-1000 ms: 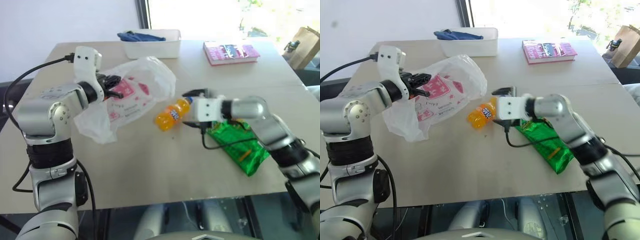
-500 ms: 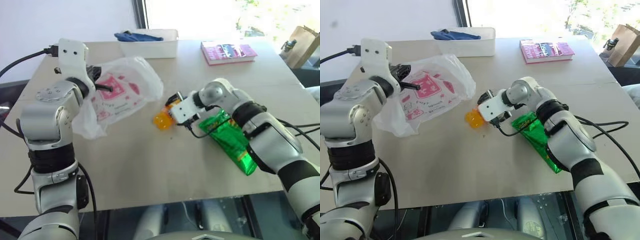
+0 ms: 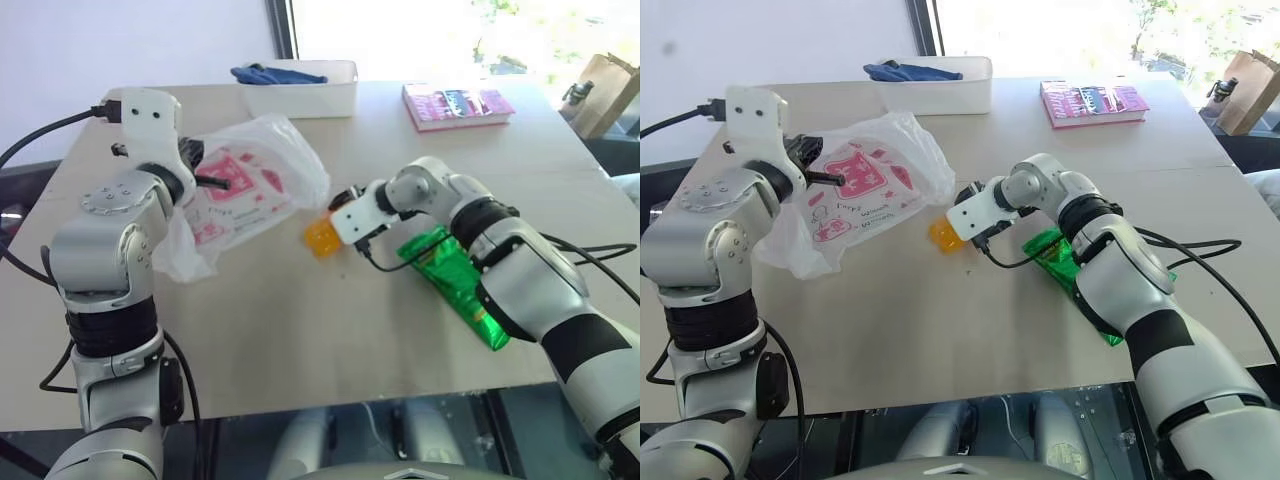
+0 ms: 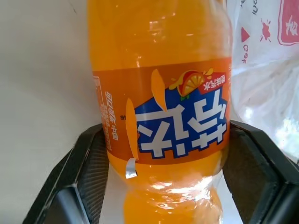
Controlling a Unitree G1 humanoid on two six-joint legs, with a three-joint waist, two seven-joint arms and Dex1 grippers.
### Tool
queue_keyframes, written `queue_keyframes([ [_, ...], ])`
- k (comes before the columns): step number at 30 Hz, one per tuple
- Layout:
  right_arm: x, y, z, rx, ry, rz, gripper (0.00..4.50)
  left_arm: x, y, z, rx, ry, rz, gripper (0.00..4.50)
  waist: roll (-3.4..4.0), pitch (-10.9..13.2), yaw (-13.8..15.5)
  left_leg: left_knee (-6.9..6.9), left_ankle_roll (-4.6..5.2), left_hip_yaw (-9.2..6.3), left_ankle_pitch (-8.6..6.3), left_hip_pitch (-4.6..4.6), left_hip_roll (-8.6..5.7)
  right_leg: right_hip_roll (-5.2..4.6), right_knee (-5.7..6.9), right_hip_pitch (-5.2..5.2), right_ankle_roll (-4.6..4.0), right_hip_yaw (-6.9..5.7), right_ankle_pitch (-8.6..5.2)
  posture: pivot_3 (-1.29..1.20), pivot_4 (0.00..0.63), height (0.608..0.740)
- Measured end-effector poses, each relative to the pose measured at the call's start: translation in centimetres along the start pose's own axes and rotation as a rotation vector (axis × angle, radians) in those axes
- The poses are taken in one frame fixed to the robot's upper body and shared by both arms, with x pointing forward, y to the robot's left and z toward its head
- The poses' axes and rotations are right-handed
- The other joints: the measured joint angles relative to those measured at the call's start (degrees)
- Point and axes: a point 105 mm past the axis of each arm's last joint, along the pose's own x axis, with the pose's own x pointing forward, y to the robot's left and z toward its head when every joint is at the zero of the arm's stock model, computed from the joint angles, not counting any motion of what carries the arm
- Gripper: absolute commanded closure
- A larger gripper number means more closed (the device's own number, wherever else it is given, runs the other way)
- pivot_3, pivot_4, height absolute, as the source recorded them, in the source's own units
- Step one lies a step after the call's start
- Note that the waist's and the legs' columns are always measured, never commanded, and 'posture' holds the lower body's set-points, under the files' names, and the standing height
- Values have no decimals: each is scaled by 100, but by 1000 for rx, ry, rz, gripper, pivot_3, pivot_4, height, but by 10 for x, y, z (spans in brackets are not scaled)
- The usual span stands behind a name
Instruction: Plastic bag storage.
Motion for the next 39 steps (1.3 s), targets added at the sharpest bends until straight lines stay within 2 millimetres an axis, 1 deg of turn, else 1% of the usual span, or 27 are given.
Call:
queue_keyframes([
  [4,-14,10,-3,17,-58,24,1578,5,0,-4,-19,8,1,4500,0,0,-8,0,0,-6,0,-6,-4,-4,-2,-2,0,-6,0,0,150,740],
  [6,-23,18,-2,46,-107,25,1578,9,-3,-2,-39,2,-14,4500,0,1,-12,1,0,-8,0,-12,-3,-5,-3,-3,0,-8,0,0,150,740],
  [9,-35,23,7,144,-186,-6,1579,13,-10,2,-45,-10,-45,4500,3,4,-39,1,0,-4,0,-22,0,-24,0,-14,0,-4,0,0,150,740],
  [11,-46,19,22,227,-258,-36,1579,16,-20,4,-50,-12,-95,4500,7,6,-65,0,0,-5,0,-23,0,-24,3,-18,0,-2,0,0,150,740],
  [14,-59,2,58,336,-384,-111,1579,16,-45,7,-74,-19,-235,4500,7,6,-100,-1,0,-13,0,-23,0,-22,6,-23,-1,1,1,0,150,740],
  [16,-58,-12,76,424,-437,-166,1579,12,-62,12,-73,-24,-347,4500,7,5,-119,-2,0,-14,0,-19,-1,-21,8,-23,-4,5,2,0,150,740],
  [17,-54,-17,80,482,-443,-189,1579,9,-70,16,-72,-33,-398,4500,7,5,-115,-2,0,-17,0,-20,-2,-22,8,-23,-6,4,3,0,150,740],
  [18,-50,-20,78,555,-425,-210,1579,6,-71,22,-62,-48,-428,4500,7,5,-105,-1,0,-17,0,-20,-4,-23,7,-23,-7,4,4,0,150,740],
  [19,-49,-20,75,581,-411,-213,1579,5,-71,25,-57,-55,-433,4500,7,5,-94,-1,0,-18,0,-20,-8,-26,7,-23,-7,4,4,0,150,740],
  [21,-41,-21,58,750,-325,-259,1579,2,-63,33,-45,-71,-431,4500,7,5,-56,-2,1,-18,0,-20,-16,-30,8,-23,-7,4,4,0,150,740],
  [22,-38,-20,49,835,-289,-273,1579,1,-62,37,-50,-80,-438,4500,7,6,-29,-3,1,-20,0,-20,-21,-32,7,-25,-7,4,4,0,150,740],
  [24,-32,-17,40,961,-250,-274,1579,-1,-63,39,-53,-85,-462,4500,7,6,-9,-5,1,-27,0,-23,-27,-38,4,-25,-7,-1,4,0,150,740],
  [25,-28,-19,37,1041,-233,-272,1579,-3,-66,38,-58,-80,-491,4500,8,6,-16,-6,1,-28,0,-25,-30,-39,4,-28,-7,0,4,0,150,740],
  [26,-29,-20,36,1055,-226,-276,1579,-4,-68,38,-60,-78,-501,4500,8,6,-19,-8,1,-28,0,-25,-31,-40,4,-28,-7,0,4,0,150,740],
  [28,-27,-31,38,1127,-244,-291,1579,-9,-75,36,-64,-66,-551,4500,8,7,-38,-11,1,-27,0,-24,-31,-40,5,-33,-7,3,4,0,150,740],
  [30,-30,-43,40,1236,-299,-304,1579,-15,-83,30,-58,-43,-599,4500,9,7,-50,-13,1,-29,0,-24,-31,-40,6,-35,-7,3,4,0,150,740],
  [31,-33,-48,39,1316,-336,-300,1579,-18,-85,26,-61,-27,-614,4500,8,7,-53,-15,1,-30,0,-24,-31,-39,8,-37,-7,4,4,0,150,740],
  [34,-34,-48,39,1461,-403,-268,1579,-24,-85,24,-57,-9,-630,4500,10,7,-39,-16,1,-34,0,-24,-33,-40,6,-35,-7,2,4,0,150,740],
  [35,-34,-48,40,1529,-439,-242,1579,-26,-88,20,-65,10,-650,4500,10,7,-36,-15,1,-35,0,-24,-34,-41,6,-35,-7,2,4,0,150,740],
  [37,-33,-50,41,1604,-474,-221,1579,-28,-89,18,-81,26,-666,4500,10,8,-37,-15,1,-35,0,-24,-34,-40,7,-35,-7,2,4,0,150,740],
  [38,-32,-51,42,1633,-487,-213,1579,-29,-89,19,-93,25,-672,4500,10,8,-40,-17,1,-34,0,-24,-34,-40,6,-35,-7,2,4,0,150,740],
  [39,-28,-60,49,1701,-536,-193,1579,-31,-95,20,-122,30,-707,4500,12,8,-59,-19,0,-33,0,-23,-34,-39,8,-40,-7,5,4,0,150,740],
])
